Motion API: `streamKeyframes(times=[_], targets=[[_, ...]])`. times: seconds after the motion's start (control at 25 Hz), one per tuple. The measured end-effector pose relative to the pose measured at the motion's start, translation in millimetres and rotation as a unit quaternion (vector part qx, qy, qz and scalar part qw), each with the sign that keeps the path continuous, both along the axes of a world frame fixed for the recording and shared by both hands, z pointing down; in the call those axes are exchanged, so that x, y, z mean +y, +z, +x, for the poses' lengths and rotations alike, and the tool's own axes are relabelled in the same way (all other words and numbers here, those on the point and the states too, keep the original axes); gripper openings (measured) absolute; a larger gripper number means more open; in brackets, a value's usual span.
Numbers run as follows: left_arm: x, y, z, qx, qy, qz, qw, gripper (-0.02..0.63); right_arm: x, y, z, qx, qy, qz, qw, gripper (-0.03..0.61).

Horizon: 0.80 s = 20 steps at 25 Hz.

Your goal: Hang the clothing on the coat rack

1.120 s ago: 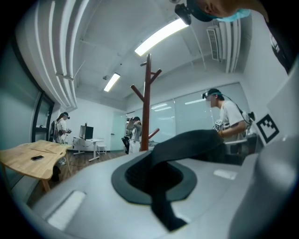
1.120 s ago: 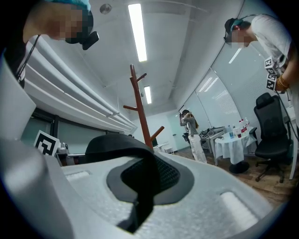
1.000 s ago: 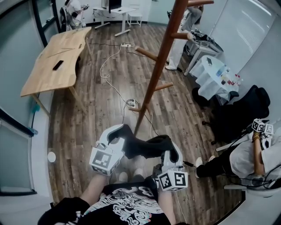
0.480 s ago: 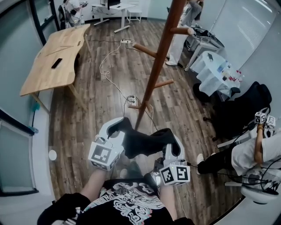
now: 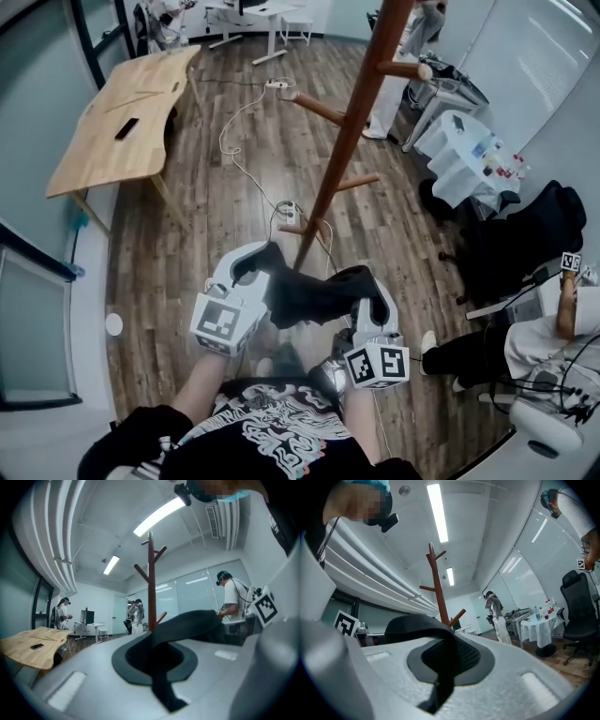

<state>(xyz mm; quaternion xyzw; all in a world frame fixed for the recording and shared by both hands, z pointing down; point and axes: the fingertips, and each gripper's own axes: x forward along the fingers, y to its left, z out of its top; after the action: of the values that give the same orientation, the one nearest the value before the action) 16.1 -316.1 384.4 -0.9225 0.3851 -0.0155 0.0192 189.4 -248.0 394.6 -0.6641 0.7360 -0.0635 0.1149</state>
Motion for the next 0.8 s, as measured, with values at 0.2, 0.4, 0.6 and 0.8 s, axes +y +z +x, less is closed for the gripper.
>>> streamKeyframes(times=[0.2,0.4,0.6,0.8], targets=[[-11,-7,1,-0.008,-0.002,0.012,0.9999,-0.006,-18,-5,3,0.000,-0.003,0.007,1.000,0.011],[-22,-5,2,-0.010,-0.003,0.017,0.9998,-0.006,-31,-10,6,0.001,-0.007,0.012,1.000,0.012],[-37,-3,5,-0.008,-0.007,0.012,0.9999,-0.006,-45,-11,8,0.004,-0.010,0.013,1.000,0.012],[-48,-2,9,-0.008,-0.008,0.009,0.9999,-0.006,-58,-10,13,0.005,-0.011,0.013,1.000,0.012]])
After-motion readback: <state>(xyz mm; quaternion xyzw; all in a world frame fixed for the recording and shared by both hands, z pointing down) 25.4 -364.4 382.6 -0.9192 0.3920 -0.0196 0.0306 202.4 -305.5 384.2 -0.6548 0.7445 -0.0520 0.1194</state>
